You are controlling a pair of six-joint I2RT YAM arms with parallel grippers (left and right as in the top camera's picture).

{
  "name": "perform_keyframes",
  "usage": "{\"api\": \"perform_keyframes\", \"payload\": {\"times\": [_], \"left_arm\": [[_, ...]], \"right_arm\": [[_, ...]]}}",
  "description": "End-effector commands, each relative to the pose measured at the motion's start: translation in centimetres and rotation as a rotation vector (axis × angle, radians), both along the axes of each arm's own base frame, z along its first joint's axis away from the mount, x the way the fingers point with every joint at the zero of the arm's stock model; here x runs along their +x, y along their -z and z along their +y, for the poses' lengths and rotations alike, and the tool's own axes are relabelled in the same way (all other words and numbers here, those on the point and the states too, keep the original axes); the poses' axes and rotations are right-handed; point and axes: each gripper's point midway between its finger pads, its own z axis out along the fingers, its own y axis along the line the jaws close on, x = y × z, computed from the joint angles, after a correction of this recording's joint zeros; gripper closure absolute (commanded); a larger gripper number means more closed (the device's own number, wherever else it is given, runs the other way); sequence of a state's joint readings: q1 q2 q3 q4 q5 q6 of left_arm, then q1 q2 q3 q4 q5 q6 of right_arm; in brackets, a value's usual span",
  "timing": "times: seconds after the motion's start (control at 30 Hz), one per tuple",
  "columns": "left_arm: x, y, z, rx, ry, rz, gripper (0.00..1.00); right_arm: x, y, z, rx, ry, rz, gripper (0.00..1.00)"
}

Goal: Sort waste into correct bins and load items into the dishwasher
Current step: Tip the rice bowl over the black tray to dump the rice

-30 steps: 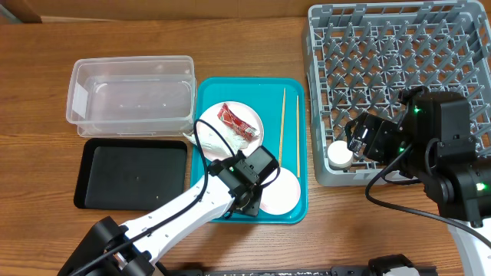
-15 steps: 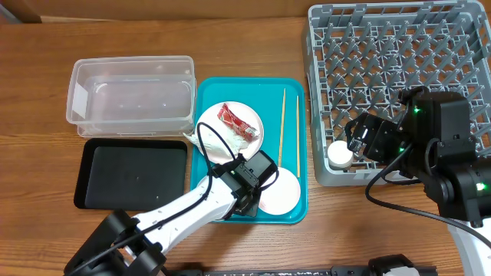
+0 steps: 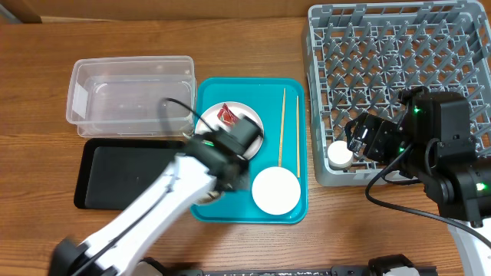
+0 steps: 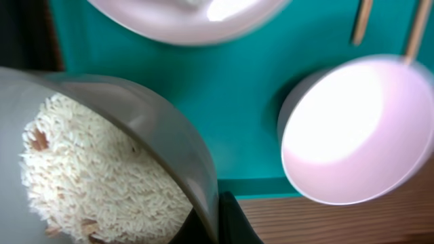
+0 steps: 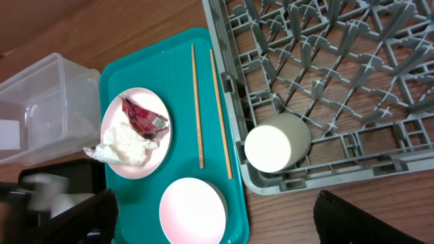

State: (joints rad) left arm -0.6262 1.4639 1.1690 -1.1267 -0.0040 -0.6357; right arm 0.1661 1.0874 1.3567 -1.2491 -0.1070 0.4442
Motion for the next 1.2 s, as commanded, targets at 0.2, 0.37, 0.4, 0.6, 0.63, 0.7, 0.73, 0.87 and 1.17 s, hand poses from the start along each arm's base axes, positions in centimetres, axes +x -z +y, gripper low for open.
{"api": "perform_keyframes", "payload": {"times": [0.2,0.37,0.4,0.6,0.63,0.7,0.73,0.87,1.17], "left_arm": [[3.8,-6.3,5.1,-0.677,-0.103,0.009,0.96],[5.1,-7.7,10.8,-0.976,-0.174,-0.128,0.96],[5.3,-7.5,12.0,-1.006,-0.207,-0.145,0.96],[6.7,-6.0,15.8,-1.197,-0.320,-0.205,0.96],[6.8,-5.5,15.8,-1.227,-0.336,-0.188,0.96],[7.0,-5.0,15.7,-1.294,-0.357,-0.163,0.96],[7.0,-4.8,15.6,-1.320,-0.367,-0.151,0.95],[6.8,-3.8,15.3,-1.383,-0.401,-0.093,0.96],[6.7,-3.1,15.4,-1.367,-0.339,-0.138,0.96]], "right_arm": [[0.2,-1.1,0.1,0.001,-0.008,-0.036,0.07],[0.2,-1.1,0.1,0.001,-0.008,-0.036,0.07],[0.2,-1.1,0.1,0.001,-0.007,-0.035,0.07],[0.2,-1.1,0.1,0.001,-0.007,-0.035,0.07],[0.2,-1.1,0.1,0.001,-0.007,-0.035,0.07],[0.2,-1.1,0.1,0.001,-0.007,-0.035,0.07],[0.2,-1.1,0.1,0.001,-0.007,-0.035,0.07],[0.2,-1.1,0.1,0.001,-0.008,-0.035,0.07],[0.2,-1.1,0.1,0.001,-0.007,-0.035,0.07]]}}
